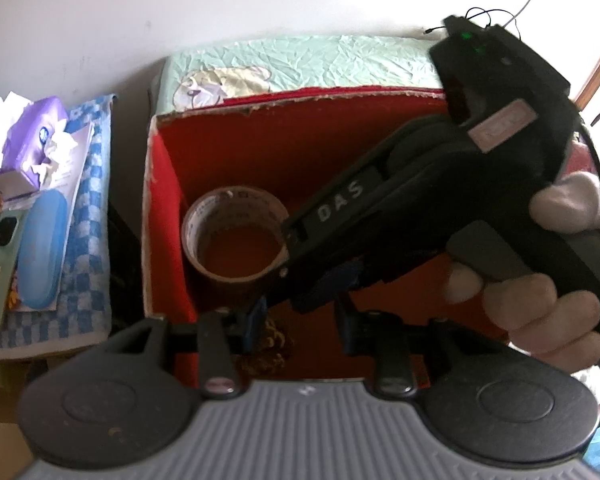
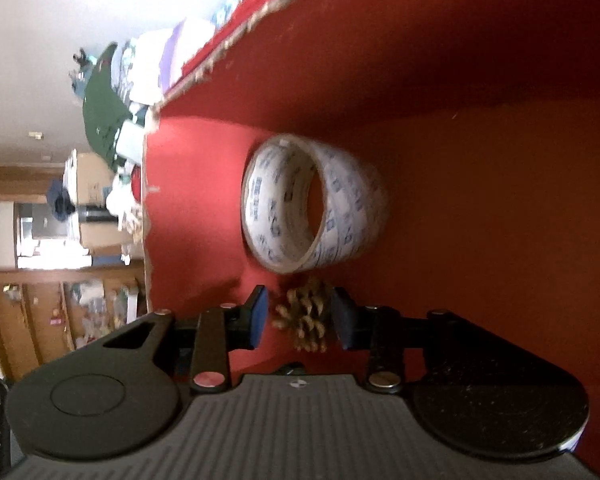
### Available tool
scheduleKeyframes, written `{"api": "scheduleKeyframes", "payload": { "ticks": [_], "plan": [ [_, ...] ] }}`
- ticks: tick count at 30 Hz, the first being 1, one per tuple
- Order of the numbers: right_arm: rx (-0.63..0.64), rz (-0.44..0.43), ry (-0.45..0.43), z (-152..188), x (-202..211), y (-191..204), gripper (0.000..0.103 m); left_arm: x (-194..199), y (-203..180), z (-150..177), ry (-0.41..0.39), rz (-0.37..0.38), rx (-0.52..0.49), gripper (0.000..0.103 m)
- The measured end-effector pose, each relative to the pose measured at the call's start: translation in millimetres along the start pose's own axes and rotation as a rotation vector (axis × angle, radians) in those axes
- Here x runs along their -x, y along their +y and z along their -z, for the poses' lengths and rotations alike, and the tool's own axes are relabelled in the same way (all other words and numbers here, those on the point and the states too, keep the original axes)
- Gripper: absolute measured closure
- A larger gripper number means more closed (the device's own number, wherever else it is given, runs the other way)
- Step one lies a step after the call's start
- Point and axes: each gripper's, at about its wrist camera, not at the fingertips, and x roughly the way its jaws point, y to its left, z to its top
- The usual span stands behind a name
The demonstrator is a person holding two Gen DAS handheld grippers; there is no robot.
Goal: Organize objects
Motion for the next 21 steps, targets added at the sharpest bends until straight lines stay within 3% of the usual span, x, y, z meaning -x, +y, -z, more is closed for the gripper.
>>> {"api": "scheduleKeyframes", "payload": {
  "ticks": [10,14,21],
  "plan": [
    [0.005,0.173,-0.173,-3.7,16.3,-2.1,0.064,-6.8,-2.8,-3.2,0.018,-0.03,0.005,0.065],
    [-0.038,0.166,-0.204,-1.9,18.6,-10.9,0.064,-2.6,-2.5,-4.2,0.0,0.011,0.012,0.065],
    [0.009,0.179,-0.275,3.0,22.0,-1.9,0.064,-5.6,-15.5,-13.5,-0.013,0.043,-0.016,0.065]
  ]
}}
